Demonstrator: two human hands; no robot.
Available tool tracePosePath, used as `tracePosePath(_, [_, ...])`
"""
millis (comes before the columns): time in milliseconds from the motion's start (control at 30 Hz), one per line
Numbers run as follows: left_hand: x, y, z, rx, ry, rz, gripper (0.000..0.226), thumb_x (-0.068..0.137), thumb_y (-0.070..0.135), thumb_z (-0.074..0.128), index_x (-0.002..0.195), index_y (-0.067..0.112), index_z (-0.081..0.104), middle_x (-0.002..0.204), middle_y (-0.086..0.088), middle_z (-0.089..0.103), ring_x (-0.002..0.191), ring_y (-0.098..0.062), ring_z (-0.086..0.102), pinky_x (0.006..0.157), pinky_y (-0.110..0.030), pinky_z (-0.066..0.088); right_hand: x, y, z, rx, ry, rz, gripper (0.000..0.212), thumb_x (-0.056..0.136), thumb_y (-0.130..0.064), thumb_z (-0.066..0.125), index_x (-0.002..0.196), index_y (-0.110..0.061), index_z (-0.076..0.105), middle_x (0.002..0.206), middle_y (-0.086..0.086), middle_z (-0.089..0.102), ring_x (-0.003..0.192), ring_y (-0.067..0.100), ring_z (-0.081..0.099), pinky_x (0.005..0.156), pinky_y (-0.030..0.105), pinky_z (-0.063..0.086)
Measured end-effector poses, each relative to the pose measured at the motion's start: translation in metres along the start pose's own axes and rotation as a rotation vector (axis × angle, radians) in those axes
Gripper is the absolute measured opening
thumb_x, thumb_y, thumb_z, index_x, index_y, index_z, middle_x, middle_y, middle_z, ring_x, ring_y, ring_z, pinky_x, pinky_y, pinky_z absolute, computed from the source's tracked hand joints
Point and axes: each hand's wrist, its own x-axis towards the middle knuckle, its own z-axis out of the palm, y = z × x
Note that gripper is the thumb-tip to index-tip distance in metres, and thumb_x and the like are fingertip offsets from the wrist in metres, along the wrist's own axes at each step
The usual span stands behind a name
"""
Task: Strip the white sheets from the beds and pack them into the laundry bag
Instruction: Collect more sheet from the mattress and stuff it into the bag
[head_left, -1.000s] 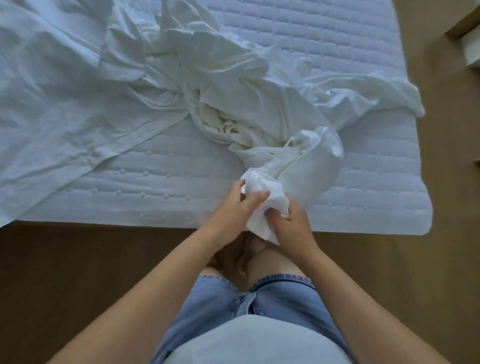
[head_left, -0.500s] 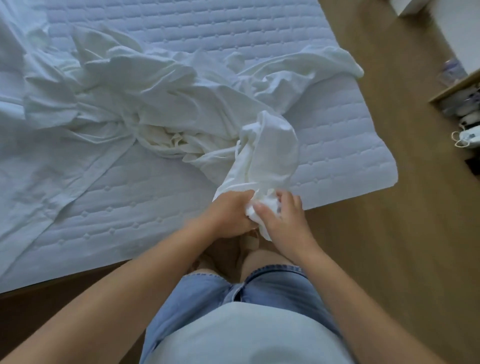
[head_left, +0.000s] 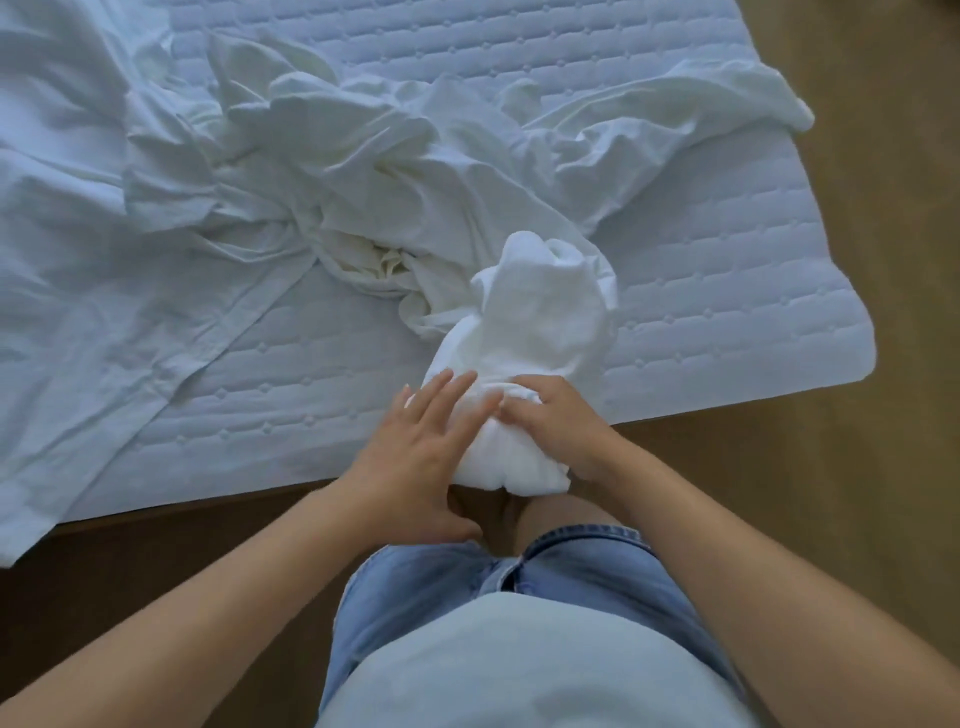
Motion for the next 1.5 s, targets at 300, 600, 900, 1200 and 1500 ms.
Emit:
tracePosePath(300, [0.048, 0.011, -0.002, -0.092, 0.015, -0.076, 0.049, 0.078, 0.029, 0.066, 0.124, 0.024, 0.050, 0.104, -0.001, 0.064, 0.093, -0.027, 0.062, 0.069, -0.032, 0.044, -0.007, -0.001, -0.014, -0.434, 0.215, -0.010, 0.048, 0.088, -0.045, 0.058, 0.123, -0.012, 0.050, 0.116, 0.002, 0.051, 0.106, 0.020, 0.049, 0.089, 0.032, 0.041])
tracePosePath(600, [0.070, 0.001, -0.053, -0.259, -0.461, -0.247, 0.075, 0.068, 0.042, 0.077, 0.135, 0.030, 0.043, 0.126, 0.000, 0.054, 0.112, -0.022, 0.053, 0.095, -0.039, 0.047, -0.004, 0.024, -0.020, -0.647, 0.011, -0.374, 0.047, 0.077, -0.025, 0.076, 0.119, -0.011, 0.058, 0.104, 0.010, 0.067, 0.093, 0.031, 0.062, 0.076, 0.037, 0.049])
tracePosePath(900, [0.070, 0.006, 0.020, 0.249, 0.363, 0.195, 0.062, 0.073, 0.040, 0.062, 0.126, 0.014, 0.047, 0.103, -0.016, 0.068, 0.090, -0.034, 0.067, 0.081, -0.049, 0.051, 0.019, 0.007, -0.067, 0.069, -0.296, 0.364, 0.030, 0.085, -0.021, 0.068, 0.114, -0.013, 0.062, 0.105, 0.011, 0.070, 0.093, 0.027, 0.069, 0.075, 0.037, 0.056])
tracePosePath(1200, [0.111, -0.017, -0.046, -0.317, -0.546, -0.328, 0.030, 0.066, 0.033, 0.075, 0.093, 0.028, 0.064, 0.093, 0.004, 0.064, 0.096, -0.021, 0.060, 0.086, -0.037, 0.052, -0.001, 0.009, -0.043, -1.069, -0.146, -0.305, 0.101, 0.062, -0.057, 0.077, 0.143, -0.015, 0.034, 0.131, 0.009, 0.049, 0.114, 0.032, 0.048, 0.093, 0.044, 0.040])
tracePosePath(1500, [0.045, 0.004, -0.006, 0.281, 0.002, -0.129, 0.121, 0.061, 0.060, 0.074, 0.150, 0.025, 0.000, 0.153, -0.012, 0.007, 0.142, -0.031, 0.010, 0.110, -0.056, 0.010, 0.052, -0.012, -0.042, -0.282, -0.270, 0.117, 0.012, 0.072, 0.001, 0.068, 0.082, -0.002, 0.063, 0.074, 0.004, 0.062, 0.073, 0.021, 0.057, 0.058, 0.028, 0.046])
